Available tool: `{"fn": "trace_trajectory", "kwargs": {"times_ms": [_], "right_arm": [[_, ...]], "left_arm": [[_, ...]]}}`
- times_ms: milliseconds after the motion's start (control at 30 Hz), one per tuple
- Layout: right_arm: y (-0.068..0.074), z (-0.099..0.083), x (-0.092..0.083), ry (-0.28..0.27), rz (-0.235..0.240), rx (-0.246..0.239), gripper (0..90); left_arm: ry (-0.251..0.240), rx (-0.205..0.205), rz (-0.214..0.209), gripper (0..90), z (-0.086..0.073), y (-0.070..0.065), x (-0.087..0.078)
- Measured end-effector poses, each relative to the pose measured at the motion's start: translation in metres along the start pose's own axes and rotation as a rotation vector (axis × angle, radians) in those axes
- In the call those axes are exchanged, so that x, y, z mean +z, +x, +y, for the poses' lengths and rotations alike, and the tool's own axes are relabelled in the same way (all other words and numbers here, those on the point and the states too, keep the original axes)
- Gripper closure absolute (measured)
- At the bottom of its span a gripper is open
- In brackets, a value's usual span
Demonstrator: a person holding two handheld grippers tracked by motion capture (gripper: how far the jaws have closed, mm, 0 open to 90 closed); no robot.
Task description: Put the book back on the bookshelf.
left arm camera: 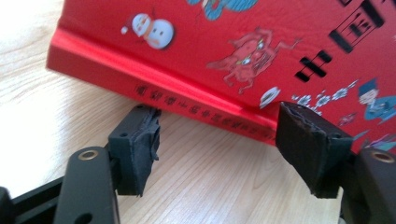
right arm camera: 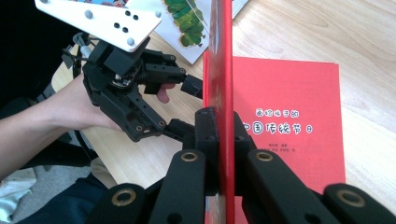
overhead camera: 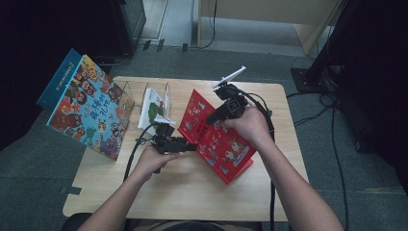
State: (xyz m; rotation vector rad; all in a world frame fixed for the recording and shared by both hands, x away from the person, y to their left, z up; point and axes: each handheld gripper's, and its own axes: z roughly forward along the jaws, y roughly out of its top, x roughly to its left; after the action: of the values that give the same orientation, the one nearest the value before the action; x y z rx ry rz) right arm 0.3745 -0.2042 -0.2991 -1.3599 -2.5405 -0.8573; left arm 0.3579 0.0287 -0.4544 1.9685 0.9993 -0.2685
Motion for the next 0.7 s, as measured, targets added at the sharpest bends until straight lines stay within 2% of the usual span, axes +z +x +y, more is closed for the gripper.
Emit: {"fn": "trace_trajectory", "kwargs": {"times_ms": [100, 267, 467, 700], "right_arm": [[0.001, -0.001, -0.001, -0.002, 0.003, 0.002, 88.7], [0.000, -0.003, -0.006, -0.015, 0.020, -0.003, 88.7], [0.005, -0.007, -0.012, -0.032, 0.031, -0.028, 88.6], [0.007, -0.010, -0.018, -0.057, 0.041, -0.040, 88.5]], "left_arm": [[-0.010, -0.008, -0.011, 30.1, 0.003, 0.000, -0.002], [-0.006, -0.024, -0.059, 27.5, 0.006, 0.000, -0.003], [-0.005, -0.027, -0.098, 20.4, 0.013, -0.001, -0.006], [-0.003, 0.001, -0.090, 17.9, 0.020, -0.004, -0.011]]}}
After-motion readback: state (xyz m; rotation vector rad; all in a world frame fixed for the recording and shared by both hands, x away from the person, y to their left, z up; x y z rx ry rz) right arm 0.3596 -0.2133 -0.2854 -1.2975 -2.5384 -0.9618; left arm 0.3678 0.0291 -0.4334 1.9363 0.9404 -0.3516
